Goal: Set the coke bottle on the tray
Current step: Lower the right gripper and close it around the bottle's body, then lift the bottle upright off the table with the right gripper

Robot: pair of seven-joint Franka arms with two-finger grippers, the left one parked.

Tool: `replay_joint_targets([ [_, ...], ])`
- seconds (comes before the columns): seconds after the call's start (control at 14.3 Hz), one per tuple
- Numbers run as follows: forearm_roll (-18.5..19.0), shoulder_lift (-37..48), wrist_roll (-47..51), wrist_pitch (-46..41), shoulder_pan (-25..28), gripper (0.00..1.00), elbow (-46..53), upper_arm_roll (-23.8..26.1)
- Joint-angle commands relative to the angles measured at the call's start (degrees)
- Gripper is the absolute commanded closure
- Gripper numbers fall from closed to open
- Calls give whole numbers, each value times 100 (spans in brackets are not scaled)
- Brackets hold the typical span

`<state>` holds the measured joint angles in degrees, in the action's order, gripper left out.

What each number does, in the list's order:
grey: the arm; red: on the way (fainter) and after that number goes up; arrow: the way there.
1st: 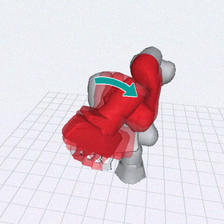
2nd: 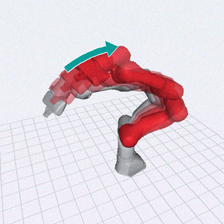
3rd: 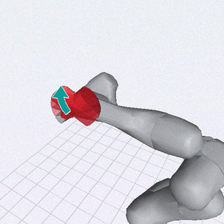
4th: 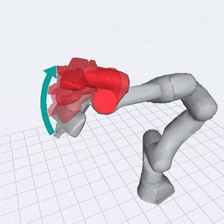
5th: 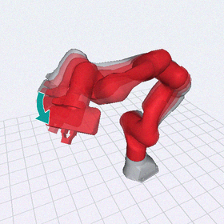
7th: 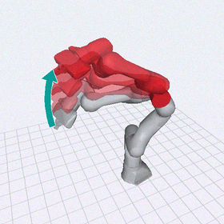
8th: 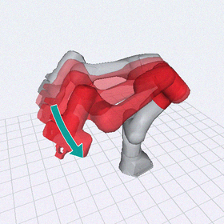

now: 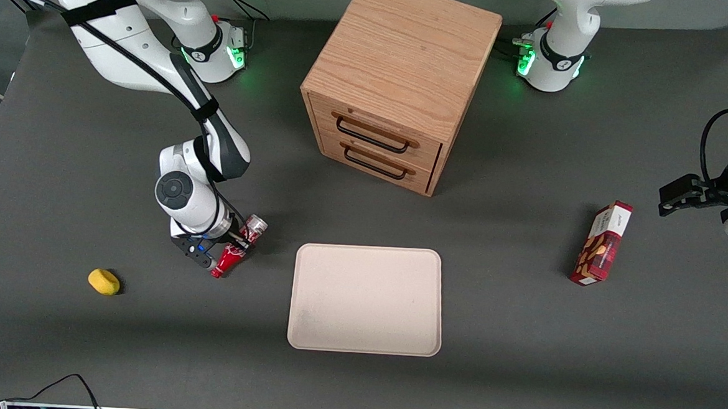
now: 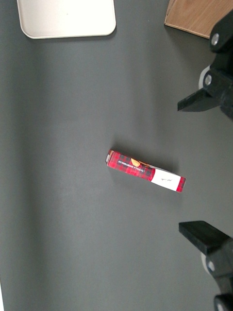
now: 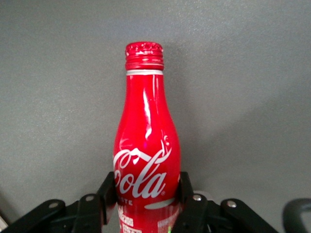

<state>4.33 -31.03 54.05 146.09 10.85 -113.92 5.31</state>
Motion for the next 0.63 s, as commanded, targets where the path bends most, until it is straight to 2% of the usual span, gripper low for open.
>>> replay_joint_targets([
  [0.0, 112, -61, 176, 16, 5, 100, 89, -13],
  [0.28, 112, 202, 158, -133, -4, 100, 89, -13],
  [0.56, 103, 738, 79, -1799, -30, 100, 737, 31],
])
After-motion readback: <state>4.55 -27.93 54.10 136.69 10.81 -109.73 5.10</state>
